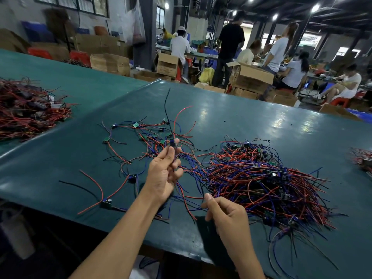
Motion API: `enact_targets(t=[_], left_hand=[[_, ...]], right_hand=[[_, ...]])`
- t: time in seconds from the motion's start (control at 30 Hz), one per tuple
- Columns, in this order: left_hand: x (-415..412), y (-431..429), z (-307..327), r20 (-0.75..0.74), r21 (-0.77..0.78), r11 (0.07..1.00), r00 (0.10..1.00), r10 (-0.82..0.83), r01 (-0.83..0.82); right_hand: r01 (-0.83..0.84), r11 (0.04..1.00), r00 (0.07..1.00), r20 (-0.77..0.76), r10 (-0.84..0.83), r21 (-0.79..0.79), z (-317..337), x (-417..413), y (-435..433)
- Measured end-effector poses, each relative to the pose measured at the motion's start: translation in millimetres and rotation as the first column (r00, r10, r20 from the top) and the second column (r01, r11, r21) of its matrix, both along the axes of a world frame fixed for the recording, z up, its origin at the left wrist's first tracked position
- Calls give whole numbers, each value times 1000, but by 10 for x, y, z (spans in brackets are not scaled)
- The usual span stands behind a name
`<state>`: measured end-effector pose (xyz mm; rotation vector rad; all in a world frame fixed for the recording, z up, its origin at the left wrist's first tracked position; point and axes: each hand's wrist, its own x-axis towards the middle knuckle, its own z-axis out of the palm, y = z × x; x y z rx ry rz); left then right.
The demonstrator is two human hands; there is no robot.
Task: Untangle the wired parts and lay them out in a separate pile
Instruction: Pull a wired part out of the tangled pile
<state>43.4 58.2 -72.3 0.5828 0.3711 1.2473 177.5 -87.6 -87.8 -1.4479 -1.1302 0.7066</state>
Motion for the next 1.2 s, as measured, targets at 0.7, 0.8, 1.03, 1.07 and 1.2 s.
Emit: enact_targets(t=[0.7, 0.8, 1.03, 1.07, 1.2], left_hand=[[60, -243, -188, -55, 998, 57, 168, 984, -7], [101, -274, -132, -104, 994, 105, 144, 984, 1], [430, -307, 512, -467, 873, 487, 313, 827, 17], [513, -284, 639, -541, 830, 553, 341, 769, 70], [953, -239, 977, -681, 725, 564, 286, 675, 396]], right_hand=[[16, 1000, 1000, -5, -16, 11, 18, -19, 13], [13, 1000, 1000, 1, -13, 16, 31, -15, 9], [25, 999, 999, -28, -24, 40, 24, -40, 30], [19, 999, 999, -34, -17, 45, 20, -39, 23], [5, 1000, 1000, -21, -5, 27, 33, -26, 9]])
